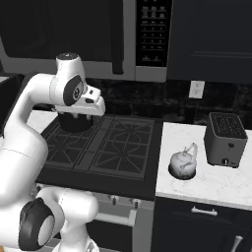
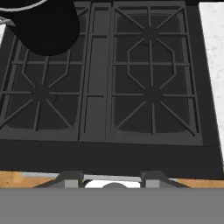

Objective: Pick the kettle from the counter and place it on a stove burner. Then turn the burner on.

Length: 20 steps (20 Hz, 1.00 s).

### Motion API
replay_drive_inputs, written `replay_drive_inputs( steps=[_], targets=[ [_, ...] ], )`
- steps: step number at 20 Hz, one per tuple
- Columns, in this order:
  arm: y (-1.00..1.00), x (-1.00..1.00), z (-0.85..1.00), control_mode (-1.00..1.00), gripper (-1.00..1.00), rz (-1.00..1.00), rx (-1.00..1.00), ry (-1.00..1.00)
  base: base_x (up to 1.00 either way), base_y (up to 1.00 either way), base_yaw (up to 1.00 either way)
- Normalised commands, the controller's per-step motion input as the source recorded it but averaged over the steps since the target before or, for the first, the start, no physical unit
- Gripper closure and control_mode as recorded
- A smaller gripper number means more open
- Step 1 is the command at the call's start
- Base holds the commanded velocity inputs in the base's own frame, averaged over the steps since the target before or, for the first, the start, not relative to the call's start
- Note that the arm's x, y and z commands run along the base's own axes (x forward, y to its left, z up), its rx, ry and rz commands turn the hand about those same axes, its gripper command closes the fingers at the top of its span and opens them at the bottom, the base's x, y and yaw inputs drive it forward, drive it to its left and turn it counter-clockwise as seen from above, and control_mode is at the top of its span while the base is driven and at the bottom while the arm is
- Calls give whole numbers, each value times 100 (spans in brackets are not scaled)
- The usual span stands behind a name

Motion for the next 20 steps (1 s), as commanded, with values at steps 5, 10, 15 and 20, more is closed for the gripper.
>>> replay_drive_inputs(
  steps=[5, 10, 15, 20],
  targets=[
    [-24, -12, 0, -100, -100, 0, 0, -1, 0, 0, 0],
    [-58, -20, 0, -100, -100, 0, 1, 0, 0, 0, 0],
    [-75, -20, -1, -100, -100, 0, 2, 0, 0, 0, 0],
    [-82, -12, -3, -100, -100, 0, 3, 0, 0, 0, 0]
  ],
)
